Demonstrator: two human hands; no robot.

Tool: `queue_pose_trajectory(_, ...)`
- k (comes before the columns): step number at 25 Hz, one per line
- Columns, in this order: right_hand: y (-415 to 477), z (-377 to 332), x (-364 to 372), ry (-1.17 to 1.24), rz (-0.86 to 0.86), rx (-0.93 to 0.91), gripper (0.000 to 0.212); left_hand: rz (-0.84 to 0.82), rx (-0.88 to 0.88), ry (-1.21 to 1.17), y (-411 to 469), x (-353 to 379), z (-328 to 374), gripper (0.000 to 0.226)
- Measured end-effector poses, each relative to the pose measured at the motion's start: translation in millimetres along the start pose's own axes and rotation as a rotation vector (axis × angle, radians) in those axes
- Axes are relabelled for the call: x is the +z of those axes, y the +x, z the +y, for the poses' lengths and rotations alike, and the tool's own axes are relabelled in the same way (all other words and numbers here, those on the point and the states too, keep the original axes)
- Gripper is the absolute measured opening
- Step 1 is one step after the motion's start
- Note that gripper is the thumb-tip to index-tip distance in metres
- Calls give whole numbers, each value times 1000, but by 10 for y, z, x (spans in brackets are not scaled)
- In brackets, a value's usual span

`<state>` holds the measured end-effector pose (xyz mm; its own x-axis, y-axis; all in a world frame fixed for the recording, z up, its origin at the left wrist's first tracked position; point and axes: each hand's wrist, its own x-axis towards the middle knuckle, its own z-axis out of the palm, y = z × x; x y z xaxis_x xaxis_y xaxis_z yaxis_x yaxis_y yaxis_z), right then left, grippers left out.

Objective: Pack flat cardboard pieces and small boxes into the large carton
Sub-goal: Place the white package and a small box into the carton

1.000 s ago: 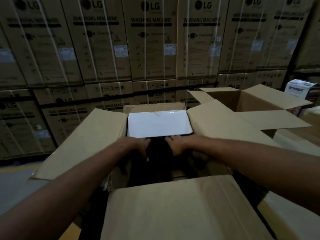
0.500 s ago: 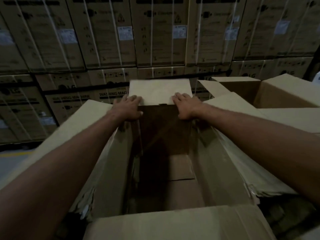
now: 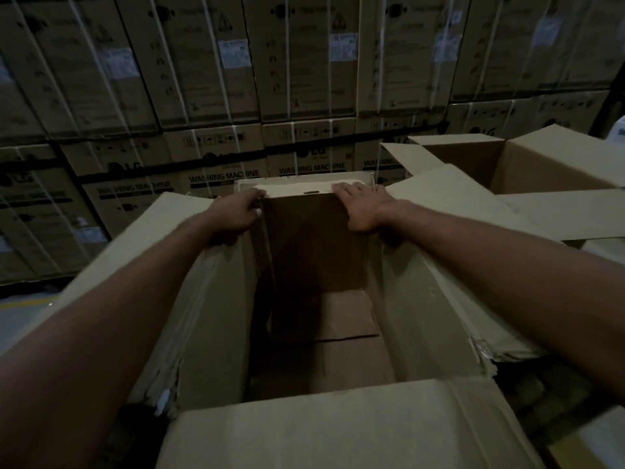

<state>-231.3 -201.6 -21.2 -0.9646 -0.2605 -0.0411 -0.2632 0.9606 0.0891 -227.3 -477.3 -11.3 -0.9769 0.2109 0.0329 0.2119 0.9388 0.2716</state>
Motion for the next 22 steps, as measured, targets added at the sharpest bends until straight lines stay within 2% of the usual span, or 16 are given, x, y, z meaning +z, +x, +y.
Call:
queue_pose_trajectory(2,-243,-16,-71,-25,11,5,86,15,27,-184,-230,-104,51,50)
queue_pose_trajectory(8,-1211,-97,-158,57,150,72,68,23,93,-382,-1027,-219,384,46)
queue_pose_trajectory(15,-2336,-252,-261,154,322,136,36,-41,250,-475,-1792,-178,1132,39)
queue_pose_trajectory(22,-2981,350,-383,255,547,238,23,-32,369,-498,-2154,-190,2267,33)
